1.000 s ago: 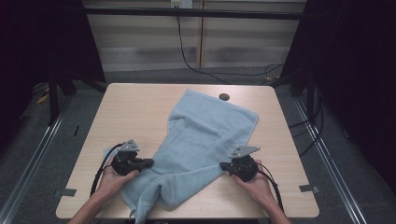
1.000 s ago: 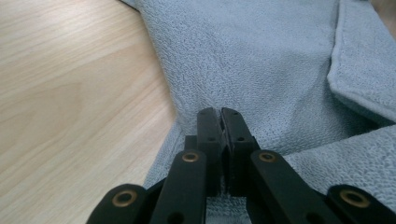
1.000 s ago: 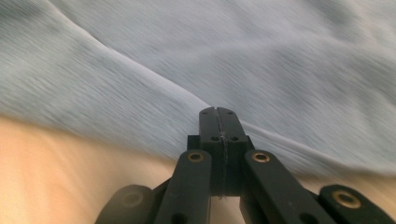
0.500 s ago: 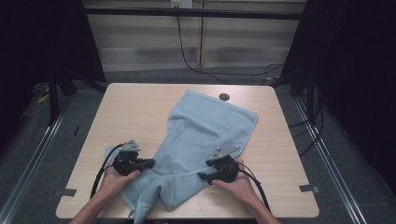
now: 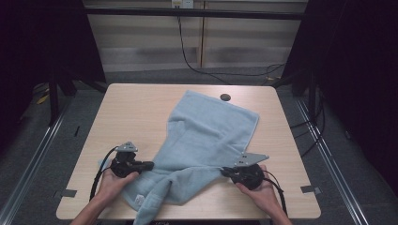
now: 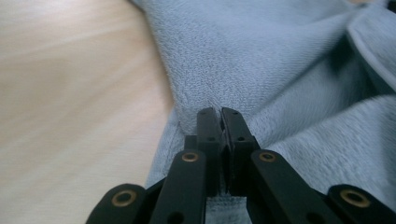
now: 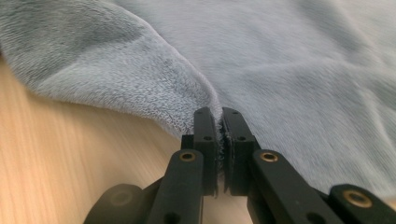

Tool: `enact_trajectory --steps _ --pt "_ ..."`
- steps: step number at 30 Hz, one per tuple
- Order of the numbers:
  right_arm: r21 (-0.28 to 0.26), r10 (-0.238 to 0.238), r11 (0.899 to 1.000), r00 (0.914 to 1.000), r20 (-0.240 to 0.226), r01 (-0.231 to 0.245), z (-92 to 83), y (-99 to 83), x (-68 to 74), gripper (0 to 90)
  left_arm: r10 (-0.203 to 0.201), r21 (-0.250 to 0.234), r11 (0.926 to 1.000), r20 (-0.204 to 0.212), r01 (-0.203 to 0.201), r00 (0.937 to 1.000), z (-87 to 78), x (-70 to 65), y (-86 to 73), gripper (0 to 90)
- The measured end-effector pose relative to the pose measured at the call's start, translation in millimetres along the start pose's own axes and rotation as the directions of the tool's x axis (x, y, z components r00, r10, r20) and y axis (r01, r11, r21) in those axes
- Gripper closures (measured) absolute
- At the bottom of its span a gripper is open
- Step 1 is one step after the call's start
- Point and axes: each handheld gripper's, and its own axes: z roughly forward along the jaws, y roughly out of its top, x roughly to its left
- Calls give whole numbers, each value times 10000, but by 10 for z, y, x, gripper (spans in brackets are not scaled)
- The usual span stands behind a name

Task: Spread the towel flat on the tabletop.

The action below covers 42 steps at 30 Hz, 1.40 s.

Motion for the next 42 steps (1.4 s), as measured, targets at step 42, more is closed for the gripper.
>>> enact_trajectory --steps 42 --pt "143 1711 9851 9851 178 -1714 825 339 -486 597 1310 448 9909 -1095 -1268 9853 211 25 227 891"
